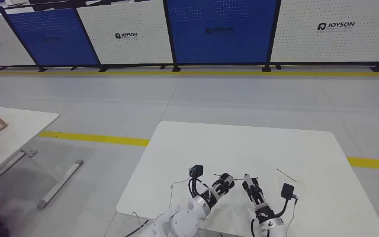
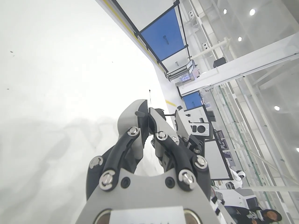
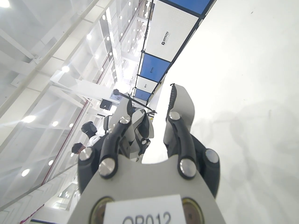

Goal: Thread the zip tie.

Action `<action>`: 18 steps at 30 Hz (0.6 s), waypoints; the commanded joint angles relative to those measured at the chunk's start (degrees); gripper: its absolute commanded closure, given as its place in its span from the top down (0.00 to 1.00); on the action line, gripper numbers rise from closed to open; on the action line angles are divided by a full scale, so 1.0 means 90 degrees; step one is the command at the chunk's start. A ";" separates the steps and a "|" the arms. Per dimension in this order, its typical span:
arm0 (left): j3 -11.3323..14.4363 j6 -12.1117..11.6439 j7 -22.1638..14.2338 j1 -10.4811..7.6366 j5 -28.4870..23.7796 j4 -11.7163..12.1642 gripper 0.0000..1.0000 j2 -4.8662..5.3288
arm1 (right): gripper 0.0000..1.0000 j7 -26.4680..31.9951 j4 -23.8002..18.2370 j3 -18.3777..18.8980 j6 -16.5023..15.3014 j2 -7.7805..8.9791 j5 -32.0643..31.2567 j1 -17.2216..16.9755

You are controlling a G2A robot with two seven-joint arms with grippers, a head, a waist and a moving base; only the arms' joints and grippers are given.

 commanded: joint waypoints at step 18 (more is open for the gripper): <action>-0.0020 -0.0027 0.0008 0.0030 -0.0042 -0.0005 0.00 -0.0030 | 0.00 -0.0036 -0.0026 0.0069 -0.0108 -0.0026 -0.0027 -0.0077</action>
